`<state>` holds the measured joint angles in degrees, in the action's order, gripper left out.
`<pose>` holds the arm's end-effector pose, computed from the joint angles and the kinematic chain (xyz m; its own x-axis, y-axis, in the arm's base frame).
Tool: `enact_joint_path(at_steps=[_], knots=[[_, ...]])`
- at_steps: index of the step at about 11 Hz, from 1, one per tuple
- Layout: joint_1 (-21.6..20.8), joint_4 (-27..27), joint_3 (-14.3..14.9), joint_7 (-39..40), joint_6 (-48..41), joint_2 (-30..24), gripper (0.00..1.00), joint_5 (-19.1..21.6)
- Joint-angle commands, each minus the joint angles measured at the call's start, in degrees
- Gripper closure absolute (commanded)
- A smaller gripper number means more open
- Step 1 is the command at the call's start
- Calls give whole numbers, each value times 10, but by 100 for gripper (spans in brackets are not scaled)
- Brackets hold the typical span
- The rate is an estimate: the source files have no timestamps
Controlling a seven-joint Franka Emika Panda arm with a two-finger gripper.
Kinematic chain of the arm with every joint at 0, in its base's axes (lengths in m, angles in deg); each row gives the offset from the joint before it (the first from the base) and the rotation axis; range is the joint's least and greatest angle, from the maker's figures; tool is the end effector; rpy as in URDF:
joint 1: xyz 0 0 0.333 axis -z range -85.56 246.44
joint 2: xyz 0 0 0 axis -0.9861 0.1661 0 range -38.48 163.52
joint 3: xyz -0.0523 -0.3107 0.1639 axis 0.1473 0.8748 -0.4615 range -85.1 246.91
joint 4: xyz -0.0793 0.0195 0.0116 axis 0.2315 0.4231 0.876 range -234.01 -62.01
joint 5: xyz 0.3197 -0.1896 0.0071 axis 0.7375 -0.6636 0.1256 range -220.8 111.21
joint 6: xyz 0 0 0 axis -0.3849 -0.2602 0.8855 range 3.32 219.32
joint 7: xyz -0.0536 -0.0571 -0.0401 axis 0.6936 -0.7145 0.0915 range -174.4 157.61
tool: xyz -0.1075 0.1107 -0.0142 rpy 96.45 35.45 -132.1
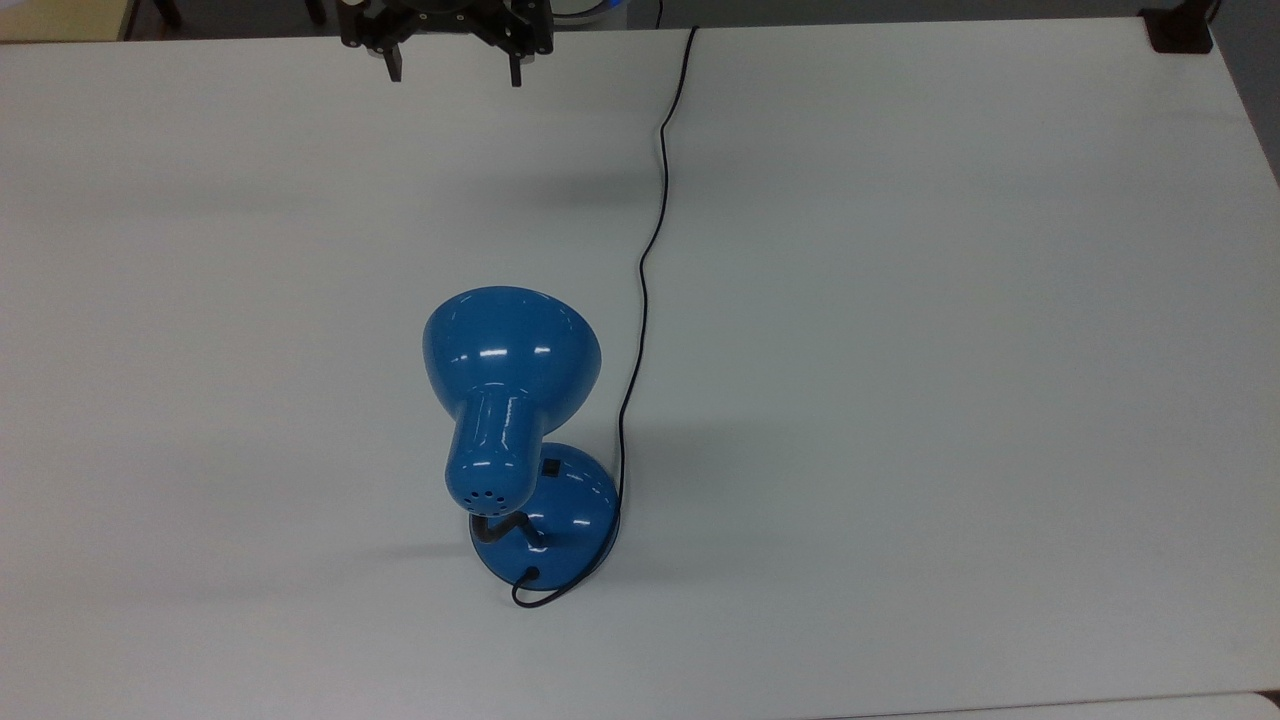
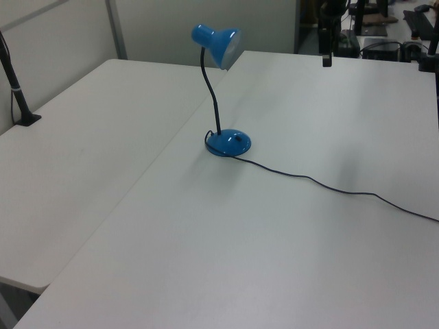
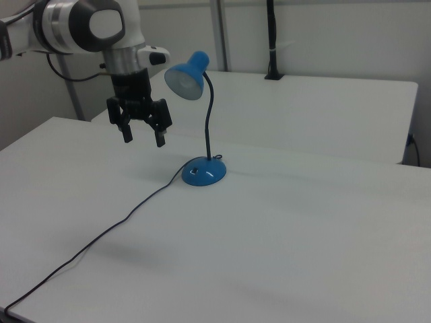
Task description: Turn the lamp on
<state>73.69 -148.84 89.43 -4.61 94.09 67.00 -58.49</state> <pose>0.5505 -0.0242 0.5673 0.9943 0.0343 -0.1006 0.0414 -0.9967 0.0692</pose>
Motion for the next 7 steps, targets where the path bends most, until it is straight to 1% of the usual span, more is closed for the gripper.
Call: enact_joint_path(at_steps=[1, 7], knots=[[-3, 10, 11, 0, -10, 1, 0, 10], [-4, 9, 12, -6, 11, 7, 0, 9]])
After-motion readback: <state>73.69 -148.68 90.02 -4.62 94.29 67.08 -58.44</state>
